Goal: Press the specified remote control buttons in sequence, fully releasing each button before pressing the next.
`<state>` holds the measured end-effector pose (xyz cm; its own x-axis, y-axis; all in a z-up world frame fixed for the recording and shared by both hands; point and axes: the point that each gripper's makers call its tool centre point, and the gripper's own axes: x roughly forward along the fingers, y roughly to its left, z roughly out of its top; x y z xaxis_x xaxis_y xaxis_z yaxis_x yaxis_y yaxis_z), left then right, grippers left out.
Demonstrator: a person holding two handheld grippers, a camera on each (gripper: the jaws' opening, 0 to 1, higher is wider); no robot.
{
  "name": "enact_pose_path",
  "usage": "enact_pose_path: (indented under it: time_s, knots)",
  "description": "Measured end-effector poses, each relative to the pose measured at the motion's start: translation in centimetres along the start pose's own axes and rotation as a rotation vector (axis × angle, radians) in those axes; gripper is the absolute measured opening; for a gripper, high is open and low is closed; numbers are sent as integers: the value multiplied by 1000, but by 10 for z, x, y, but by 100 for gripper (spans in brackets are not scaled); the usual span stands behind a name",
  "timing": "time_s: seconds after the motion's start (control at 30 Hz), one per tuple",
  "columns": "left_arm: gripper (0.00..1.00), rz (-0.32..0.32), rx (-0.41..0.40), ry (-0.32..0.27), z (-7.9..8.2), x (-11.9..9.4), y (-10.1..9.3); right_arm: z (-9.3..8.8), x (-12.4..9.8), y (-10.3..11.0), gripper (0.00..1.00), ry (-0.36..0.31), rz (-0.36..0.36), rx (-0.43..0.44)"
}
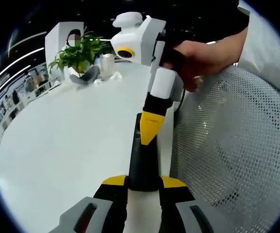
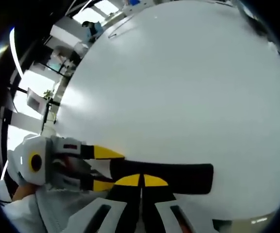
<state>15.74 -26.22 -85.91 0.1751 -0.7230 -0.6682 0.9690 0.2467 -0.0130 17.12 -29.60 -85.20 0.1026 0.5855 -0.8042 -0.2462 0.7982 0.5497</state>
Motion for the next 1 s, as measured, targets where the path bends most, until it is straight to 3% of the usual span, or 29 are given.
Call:
enact_pose_path:
  time_s: [0.73,0.87,1.0]
  knots:
    - [24,-2,-2,3,0,0,0,0,-2,-2,0,-1,-13,11]
    - [24,-3,-1,-2,0,0,0,1,-1,-1,0,10,-19,-38]
    - [24,-4,-1,0,1,0,0,1,-2,-3,0,5,-4,3]
